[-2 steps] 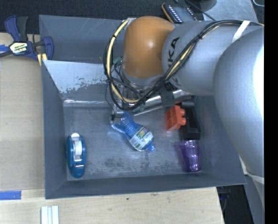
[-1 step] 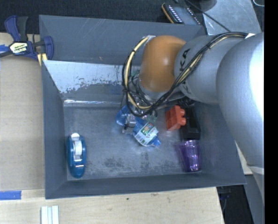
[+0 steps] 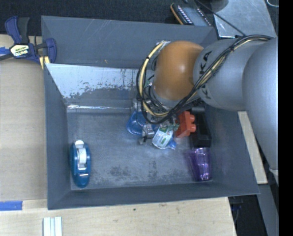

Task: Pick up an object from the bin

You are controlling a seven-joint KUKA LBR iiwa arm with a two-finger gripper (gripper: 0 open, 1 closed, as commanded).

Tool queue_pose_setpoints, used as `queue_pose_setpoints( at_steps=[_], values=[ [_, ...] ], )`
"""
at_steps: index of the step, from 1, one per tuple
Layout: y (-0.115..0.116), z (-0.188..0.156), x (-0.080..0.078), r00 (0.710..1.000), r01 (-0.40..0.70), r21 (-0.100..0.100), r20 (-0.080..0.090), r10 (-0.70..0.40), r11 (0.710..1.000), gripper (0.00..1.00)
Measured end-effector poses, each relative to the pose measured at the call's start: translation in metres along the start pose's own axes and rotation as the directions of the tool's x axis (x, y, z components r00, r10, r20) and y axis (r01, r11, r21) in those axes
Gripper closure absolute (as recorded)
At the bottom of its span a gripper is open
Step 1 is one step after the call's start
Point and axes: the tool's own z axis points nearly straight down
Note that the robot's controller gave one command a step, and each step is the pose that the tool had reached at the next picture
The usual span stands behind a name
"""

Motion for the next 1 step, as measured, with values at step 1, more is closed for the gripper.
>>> queue_pose_setpoints(
  at_steps=[1],
  values=[
    [-0.0102, 0.0014, 0.0049, 1.0, 0.011, -0.003, -0.001, -0.011, 1.0, 0.0]
  ],
)
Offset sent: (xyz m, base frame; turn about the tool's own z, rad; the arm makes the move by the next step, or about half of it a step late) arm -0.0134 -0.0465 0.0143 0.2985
